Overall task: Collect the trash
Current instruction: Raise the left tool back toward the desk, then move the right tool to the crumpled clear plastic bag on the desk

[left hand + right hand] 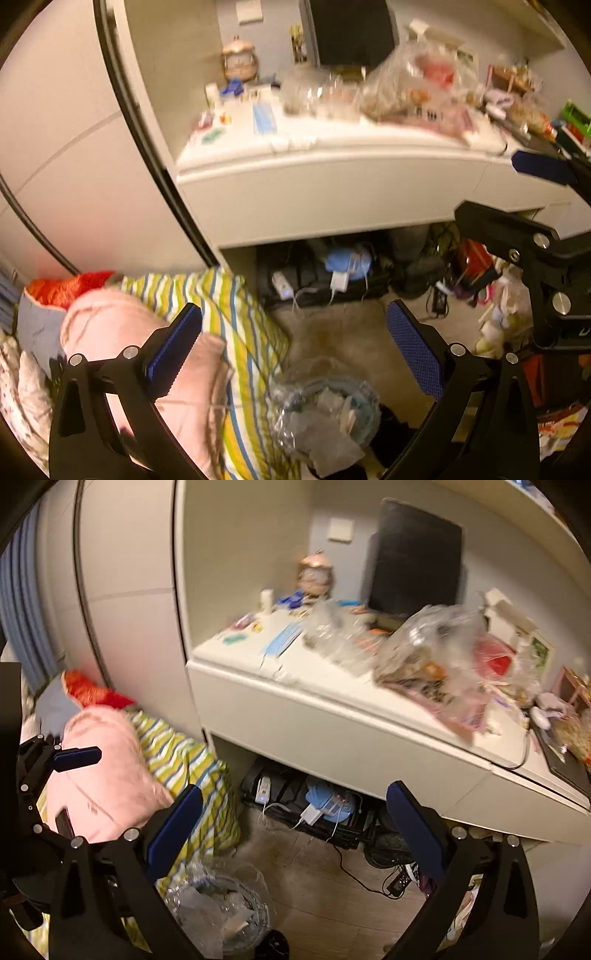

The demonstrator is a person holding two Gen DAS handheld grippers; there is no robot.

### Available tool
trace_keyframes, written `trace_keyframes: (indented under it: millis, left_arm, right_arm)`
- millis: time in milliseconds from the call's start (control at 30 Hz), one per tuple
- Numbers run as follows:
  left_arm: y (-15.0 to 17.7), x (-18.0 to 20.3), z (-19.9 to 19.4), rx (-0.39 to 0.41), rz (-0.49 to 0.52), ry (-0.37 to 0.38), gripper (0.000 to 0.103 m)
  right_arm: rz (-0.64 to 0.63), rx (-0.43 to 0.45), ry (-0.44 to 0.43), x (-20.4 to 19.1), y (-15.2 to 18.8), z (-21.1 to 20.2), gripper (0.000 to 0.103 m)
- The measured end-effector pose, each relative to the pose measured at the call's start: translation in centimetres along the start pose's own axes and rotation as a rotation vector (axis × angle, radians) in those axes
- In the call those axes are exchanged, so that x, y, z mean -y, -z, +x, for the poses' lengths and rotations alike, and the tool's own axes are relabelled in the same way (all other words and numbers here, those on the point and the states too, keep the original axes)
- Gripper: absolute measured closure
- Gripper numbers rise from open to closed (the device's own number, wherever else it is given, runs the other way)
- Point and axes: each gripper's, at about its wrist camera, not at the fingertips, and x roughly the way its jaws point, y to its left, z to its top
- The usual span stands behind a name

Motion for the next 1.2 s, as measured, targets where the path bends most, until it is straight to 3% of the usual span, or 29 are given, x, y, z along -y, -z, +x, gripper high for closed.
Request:
trace_keyframes:
  millis: [233, 633, 900, 1200]
  left_arm:
    - [-3.9, -0.6, -2.3, 0.096, 0.043, 0.038, 0.006]
    - [-9.3, 3.2, -3.9, 0.188, 0.132, 0.091, 0.006]
    - [-12.6, 5.8, -1.5, 0.188, 0.143, 0.079, 0.006]
    - [-16.9, 4.4, 2.5, 0.162, 0.108, 0.010, 0.006]
  right_arm:
    - [0.062, 0.087, 0.102, 0.7, -2.8, -3.3, 0.006]
    - [0.186, 0.113, 0.172, 4.7, -4.8, -5.1, 0.006]
    - [0.218, 0.129, 0.171, 8.9, -6.7, -4.1, 0.006]
    - [0.167, 0.148, 0.075, 10.6, -12.1, -0.5, 0.006]
